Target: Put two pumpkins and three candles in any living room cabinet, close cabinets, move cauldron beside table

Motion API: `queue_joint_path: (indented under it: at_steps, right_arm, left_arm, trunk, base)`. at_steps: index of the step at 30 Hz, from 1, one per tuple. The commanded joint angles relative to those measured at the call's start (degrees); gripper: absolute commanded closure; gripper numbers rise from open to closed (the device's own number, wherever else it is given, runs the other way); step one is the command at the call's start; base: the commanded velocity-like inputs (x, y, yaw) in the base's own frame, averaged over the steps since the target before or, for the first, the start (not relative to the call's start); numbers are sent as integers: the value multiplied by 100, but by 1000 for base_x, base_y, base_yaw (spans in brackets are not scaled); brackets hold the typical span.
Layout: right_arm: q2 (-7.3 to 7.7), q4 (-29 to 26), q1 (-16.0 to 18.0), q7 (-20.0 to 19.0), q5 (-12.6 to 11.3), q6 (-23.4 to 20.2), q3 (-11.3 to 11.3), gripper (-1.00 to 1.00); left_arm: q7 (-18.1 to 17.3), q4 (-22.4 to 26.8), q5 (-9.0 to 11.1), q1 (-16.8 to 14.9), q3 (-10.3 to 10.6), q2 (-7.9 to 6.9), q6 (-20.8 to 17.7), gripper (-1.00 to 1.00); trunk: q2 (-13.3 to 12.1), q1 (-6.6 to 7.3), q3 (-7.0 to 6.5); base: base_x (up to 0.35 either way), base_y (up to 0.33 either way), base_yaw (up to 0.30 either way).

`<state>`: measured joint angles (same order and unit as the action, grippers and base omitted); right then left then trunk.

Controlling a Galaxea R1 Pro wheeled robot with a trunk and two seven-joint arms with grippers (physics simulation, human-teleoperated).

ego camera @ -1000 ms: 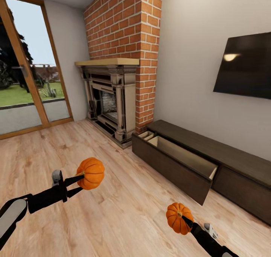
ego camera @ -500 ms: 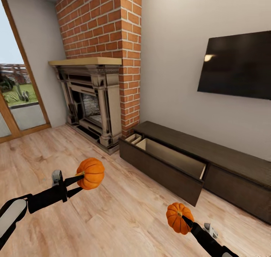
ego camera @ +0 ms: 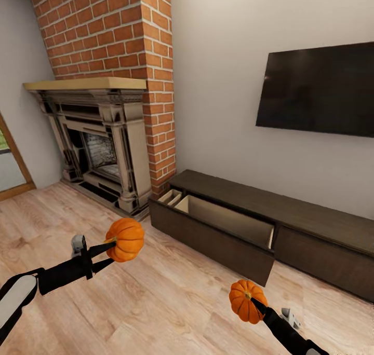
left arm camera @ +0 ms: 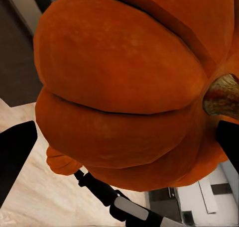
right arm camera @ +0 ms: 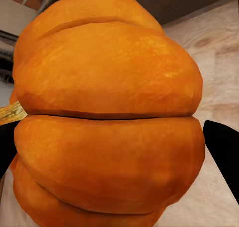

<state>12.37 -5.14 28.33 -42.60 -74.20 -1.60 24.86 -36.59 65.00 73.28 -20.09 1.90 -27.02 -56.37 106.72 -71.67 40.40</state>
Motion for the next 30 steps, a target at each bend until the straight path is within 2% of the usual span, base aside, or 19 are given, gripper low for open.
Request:
queue_joint_path:
  at_steps: [1, 30]
  right_arm:
    - [1, 4, 6, -20, -59, -18, 37, 100]
    - [2, 4, 6, -12, -59, -16, 37, 100]
  left_arm:
    - [-23, -6, 90, -4, 4, -5, -41, 100]
    - [-32, -82, 81, -4, -5, -5, -41, 100]
  trunk:
    - [3, -2, 5]
    - [3, -2, 5]
  base:
    - [242, 260, -289]
    - [279, 216, -289]
